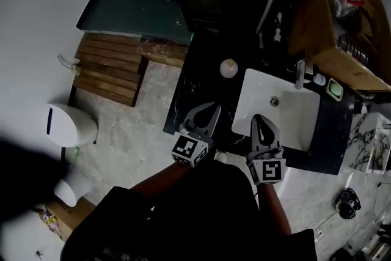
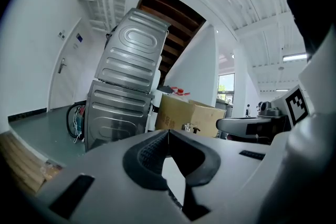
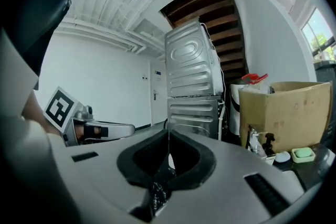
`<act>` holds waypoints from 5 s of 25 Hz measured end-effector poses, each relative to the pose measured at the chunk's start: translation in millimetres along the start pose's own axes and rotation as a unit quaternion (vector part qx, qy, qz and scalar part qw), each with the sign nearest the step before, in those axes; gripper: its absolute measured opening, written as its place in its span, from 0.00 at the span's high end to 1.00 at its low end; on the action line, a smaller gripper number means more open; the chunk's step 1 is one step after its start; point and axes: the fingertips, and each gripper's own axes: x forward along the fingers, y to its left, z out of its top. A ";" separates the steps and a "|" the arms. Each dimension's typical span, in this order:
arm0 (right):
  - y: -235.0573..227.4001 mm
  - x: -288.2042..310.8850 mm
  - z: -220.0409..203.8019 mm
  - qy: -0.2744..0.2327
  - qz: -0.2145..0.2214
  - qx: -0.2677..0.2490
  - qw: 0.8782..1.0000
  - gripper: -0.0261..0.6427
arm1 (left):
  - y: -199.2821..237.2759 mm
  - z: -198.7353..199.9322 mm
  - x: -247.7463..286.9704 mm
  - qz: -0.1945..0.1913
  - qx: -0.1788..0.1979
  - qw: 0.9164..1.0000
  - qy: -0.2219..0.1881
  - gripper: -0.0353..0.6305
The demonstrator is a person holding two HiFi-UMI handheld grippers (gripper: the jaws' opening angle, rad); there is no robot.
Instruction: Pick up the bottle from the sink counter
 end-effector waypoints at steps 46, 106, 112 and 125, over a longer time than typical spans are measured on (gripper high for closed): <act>-17.9 237.6 -133.6 0.099 0.038 0.000 0.994 0.74 | 114.0 -33.3 61.8 -0.006 -0.054 0.997 0.063 0.92; -7.7 264.3 -126.1 0.061 0.088 -0.028 0.994 0.76 | 136.1 -55.2 48.5 0.025 -0.079 0.994 0.074 0.92; -2.0 264.8 -127.2 0.061 0.103 -0.036 0.992 0.71 | 117.4 -46.0 43.1 0.059 -0.090 0.992 0.059 0.92; 0.8 260.2 -144.7 0.070 0.121 -0.001 0.990 0.52 | 104.1 -56.2 33.3 0.055 -0.101 0.991 0.062 0.92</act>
